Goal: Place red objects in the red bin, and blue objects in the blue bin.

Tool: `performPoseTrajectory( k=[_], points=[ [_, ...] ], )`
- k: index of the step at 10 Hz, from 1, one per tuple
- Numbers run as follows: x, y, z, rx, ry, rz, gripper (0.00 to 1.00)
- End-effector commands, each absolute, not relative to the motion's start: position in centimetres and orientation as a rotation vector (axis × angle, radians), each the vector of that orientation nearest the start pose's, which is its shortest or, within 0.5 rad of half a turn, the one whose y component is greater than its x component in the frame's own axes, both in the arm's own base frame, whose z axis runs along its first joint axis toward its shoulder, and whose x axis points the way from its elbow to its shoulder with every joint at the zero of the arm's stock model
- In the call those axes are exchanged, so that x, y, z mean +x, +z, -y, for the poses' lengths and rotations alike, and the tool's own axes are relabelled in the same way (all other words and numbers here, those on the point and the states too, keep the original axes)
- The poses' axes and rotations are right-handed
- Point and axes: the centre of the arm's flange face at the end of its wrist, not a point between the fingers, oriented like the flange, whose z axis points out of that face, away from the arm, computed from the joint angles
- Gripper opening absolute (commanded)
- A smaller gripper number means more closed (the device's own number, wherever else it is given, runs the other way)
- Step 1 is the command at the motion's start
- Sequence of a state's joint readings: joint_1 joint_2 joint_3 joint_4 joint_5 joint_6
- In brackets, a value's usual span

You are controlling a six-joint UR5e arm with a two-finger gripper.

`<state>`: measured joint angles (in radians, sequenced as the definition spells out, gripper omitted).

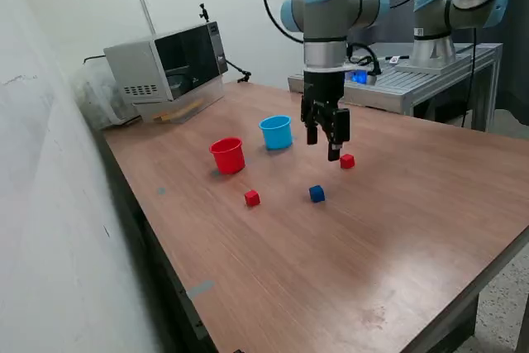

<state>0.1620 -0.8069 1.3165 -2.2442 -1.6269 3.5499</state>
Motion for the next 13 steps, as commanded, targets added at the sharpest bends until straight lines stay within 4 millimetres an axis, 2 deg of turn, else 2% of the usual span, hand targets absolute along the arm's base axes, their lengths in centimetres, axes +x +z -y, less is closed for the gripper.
performPoseTrajectory(
  k=[1, 4, 7, 9, 10, 13],
  points=[
    [-73.5, 16.4, 24.8, -1.976, 0.190, -2.563, 1.00],
    [-74.2, 13.9, 24.5, -1.959, 0.172, -2.551, 1.00],
    [-75.2, 12.0, 21.6, -1.898, 0.159, -2.575, 1.00],
    [-75.3, 11.4, 21.1, -1.888, 0.152, -2.577, 1.00],
    [-75.3, 11.1, 21.1, -1.886, 0.148, -2.574, 0.00],
    [-75.4, 11.1, 21.3, -1.908, 0.146, -2.558, 0.00]
  ],
)
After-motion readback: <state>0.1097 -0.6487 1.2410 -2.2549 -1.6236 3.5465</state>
